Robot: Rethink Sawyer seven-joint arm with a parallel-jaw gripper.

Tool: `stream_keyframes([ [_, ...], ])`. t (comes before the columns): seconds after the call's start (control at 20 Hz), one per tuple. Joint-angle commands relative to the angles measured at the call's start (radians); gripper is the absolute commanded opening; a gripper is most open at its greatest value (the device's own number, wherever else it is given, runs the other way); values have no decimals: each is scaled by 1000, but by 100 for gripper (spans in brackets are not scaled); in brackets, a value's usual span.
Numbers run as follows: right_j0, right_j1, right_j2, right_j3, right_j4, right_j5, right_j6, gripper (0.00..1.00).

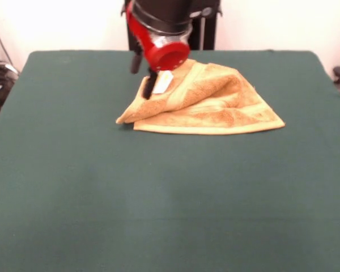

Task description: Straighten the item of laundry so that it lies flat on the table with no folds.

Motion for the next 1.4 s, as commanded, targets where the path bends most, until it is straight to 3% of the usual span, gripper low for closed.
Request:
stream_keyframes([
  [0.05,68,51,157,55,-74,-77,-112,100],
  [1.4,29,37,269,91,-109,-95,-94,100],
])
